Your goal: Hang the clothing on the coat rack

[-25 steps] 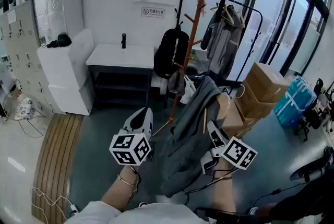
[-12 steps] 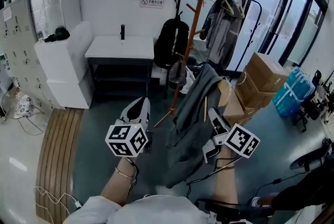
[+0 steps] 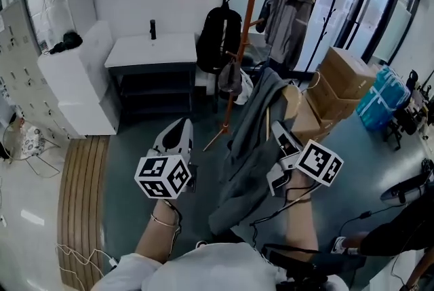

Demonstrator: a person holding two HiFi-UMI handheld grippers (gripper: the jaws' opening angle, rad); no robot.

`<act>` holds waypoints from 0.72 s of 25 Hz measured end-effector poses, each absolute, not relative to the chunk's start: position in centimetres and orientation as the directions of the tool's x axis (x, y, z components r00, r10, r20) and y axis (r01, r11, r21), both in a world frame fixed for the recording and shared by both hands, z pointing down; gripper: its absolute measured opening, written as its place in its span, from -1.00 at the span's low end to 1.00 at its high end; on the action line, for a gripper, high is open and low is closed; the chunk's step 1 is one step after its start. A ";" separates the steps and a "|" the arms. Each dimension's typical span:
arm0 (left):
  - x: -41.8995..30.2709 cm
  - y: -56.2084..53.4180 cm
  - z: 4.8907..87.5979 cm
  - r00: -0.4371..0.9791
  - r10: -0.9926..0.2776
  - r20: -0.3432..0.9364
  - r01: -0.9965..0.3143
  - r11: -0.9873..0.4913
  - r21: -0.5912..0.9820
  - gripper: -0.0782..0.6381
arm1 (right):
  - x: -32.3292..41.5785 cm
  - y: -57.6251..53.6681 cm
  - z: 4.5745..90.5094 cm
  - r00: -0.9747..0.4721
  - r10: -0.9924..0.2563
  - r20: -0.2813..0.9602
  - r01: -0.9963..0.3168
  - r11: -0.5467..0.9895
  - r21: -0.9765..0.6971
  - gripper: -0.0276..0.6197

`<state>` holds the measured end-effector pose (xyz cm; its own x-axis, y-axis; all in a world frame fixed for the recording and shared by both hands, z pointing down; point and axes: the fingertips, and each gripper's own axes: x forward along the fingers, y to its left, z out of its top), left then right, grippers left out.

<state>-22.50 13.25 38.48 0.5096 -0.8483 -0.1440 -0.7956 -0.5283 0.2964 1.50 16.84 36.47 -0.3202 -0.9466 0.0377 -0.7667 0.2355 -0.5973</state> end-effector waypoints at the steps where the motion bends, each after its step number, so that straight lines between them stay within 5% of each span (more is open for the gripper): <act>1: -22.4 13.0 38.5 0.508 -0.850 -0.141 -0.798 -0.526 0.295 -0.76 | 1.7 16.5 36.4 -0.320 -0.947 0.034 -0.764 0.236 -0.601 -0.63; 18: -14.1 2.0 36.7 0.534 -0.837 -0.124 -0.803 -0.547 0.235 -0.76 | 9.1 5.9 36.1 -0.312 -0.950 0.005 -0.733 0.237 -0.638 -0.62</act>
<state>-14.13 1.99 36.75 0.5336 -0.8367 -0.1235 -0.8035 -0.5471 0.2349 9.13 5.93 36.11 -0.3116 -0.9502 0.0053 -0.7329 0.2368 -0.6378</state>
